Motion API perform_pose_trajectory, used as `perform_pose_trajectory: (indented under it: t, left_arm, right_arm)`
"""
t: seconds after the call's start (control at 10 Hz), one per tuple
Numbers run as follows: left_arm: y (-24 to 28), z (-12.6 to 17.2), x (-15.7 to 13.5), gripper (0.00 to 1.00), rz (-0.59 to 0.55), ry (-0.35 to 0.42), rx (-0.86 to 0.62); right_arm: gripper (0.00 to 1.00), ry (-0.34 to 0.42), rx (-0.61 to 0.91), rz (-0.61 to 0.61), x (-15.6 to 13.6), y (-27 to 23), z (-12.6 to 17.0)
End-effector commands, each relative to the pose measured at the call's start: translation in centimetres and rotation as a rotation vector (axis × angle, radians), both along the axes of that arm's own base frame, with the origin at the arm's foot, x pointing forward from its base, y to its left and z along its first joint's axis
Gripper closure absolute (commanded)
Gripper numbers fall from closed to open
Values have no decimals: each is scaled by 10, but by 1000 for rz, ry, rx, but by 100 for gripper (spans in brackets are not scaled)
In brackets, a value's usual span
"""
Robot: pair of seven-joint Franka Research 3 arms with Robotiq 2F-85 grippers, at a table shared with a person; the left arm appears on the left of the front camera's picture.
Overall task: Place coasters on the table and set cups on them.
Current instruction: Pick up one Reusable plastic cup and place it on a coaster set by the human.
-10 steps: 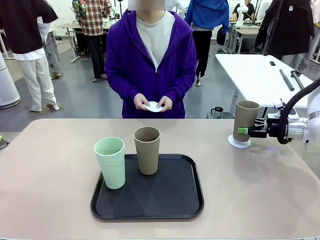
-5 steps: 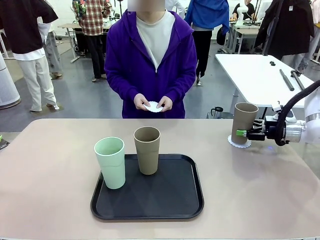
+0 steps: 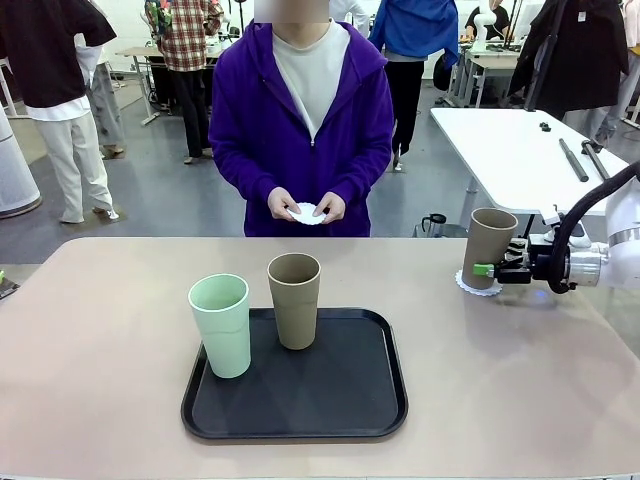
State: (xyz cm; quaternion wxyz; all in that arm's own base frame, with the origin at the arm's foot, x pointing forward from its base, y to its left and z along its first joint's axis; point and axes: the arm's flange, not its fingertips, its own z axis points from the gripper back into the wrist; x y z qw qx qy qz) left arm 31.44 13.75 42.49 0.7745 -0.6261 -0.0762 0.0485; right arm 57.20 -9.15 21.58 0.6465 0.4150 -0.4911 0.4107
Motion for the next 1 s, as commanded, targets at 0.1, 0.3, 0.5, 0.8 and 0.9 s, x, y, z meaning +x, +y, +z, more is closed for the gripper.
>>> perform_pose_trajectory:
  t: [0.1, 0.3, 0.5, 0.8, 0.9]
  left_arm:
    - [-1, 2, 0, 0, 6, -10, -10]
    - [-1, 2, 0, 0, 6, -10, -10]
    - [-1, 2, 0, 0, 6, -10, -10]
    - [-1, 2, 0, 0, 6, -10, -10]
    - [-1, 2, 0, 0, 6, -10, -10]
  right_arm:
    - [0, 2, -88, 8, -3, -2, 5]
    - [0, 1, -108, -10, -8, -8, 9]
    - [0, 19, -134, -19, -13, -17, 10]
    - [0, 72, -183, -52, -23, -29, 14]
    - [0, 119, -204, -63, -31, -33, 21]
